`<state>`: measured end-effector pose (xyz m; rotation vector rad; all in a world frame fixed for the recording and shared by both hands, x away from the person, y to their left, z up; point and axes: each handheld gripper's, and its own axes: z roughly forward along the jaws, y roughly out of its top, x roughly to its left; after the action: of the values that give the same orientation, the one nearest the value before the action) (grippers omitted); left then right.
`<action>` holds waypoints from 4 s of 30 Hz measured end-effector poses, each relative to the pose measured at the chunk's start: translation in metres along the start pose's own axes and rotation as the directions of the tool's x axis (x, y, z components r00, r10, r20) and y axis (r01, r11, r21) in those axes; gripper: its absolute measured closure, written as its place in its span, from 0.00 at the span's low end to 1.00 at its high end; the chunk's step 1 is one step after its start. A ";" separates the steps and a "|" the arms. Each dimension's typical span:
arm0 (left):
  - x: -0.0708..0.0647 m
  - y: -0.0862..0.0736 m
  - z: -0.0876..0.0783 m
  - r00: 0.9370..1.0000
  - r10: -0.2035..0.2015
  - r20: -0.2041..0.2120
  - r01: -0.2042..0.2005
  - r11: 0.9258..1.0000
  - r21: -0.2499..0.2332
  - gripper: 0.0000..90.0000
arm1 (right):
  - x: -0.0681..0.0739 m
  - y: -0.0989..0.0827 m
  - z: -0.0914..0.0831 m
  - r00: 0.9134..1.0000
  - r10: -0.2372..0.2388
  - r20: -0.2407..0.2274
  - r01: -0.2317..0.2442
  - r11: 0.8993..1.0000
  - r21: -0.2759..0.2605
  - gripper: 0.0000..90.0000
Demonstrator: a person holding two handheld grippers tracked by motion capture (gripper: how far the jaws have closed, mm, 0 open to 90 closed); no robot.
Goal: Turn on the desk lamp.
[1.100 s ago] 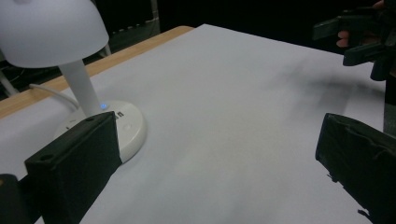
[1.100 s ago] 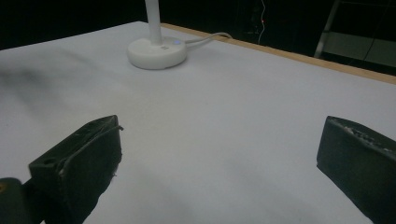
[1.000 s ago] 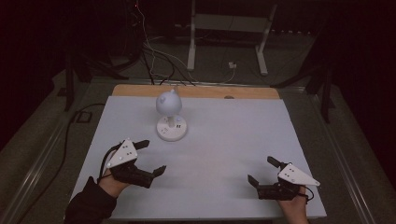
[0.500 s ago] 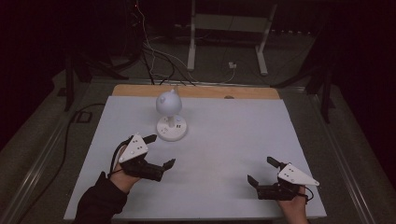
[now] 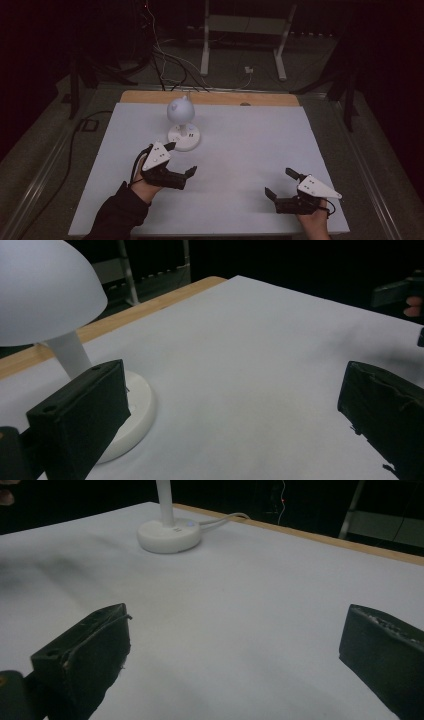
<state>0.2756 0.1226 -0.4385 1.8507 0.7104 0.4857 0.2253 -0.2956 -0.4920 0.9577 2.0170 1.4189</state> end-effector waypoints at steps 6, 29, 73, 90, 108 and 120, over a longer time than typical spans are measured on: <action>-0.003 -0.004 0.014 0.998 -0.025 -0.063 0.025 1.000 -0.009 0.00 | -0.001 0.000 0.000 1.000 0.002 0.000 -0.002 1.000 0.000 0.00; 0.002 -0.011 0.053 0.962 -0.114 -0.248 0.122 0.992 0.016 0.00 | 0.000 0.000 -0.002 1.000 0.003 -0.007 -0.003 1.000 -0.008 0.00; 0.022 -0.035 0.107 0.871 -0.125 -0.475 0.153 0.988 0.021 0.77 | -0.003 0.000 -0.002 0.999 0.019 -0.026 -0.020 1.000 -0.003 0.00; 0.034 -0.044 0.116 0.882 -0.082 -0.465 0.126 0.990 0.065 1.00 | -0.003 0.000 -0.003 0.999 0.024 -0.027 -0.025 1.000 -0.007 0.00; 0.036 -0.049 0.122 0.884 -0.088 -0.458 0.145 0.985 0.091 1.00 | -0.003 0.000 -0.004 0.999 0.024 -0.027 -0.024 1.000 -0.009 0.00; 0.037 -0.049 0.122 0.887 -0.088 -0.454 0.149 0.984 0.100 1.00 | -0.003 -0.001 -0.002 0.999 0.021 -0.028 -0.021 1.000 0.001 0.00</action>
<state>0.3675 0.0768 -0.5292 1.8187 1.1848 0.8168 0.2250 -0.2991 -0.4917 0.9670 2.0334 1.4506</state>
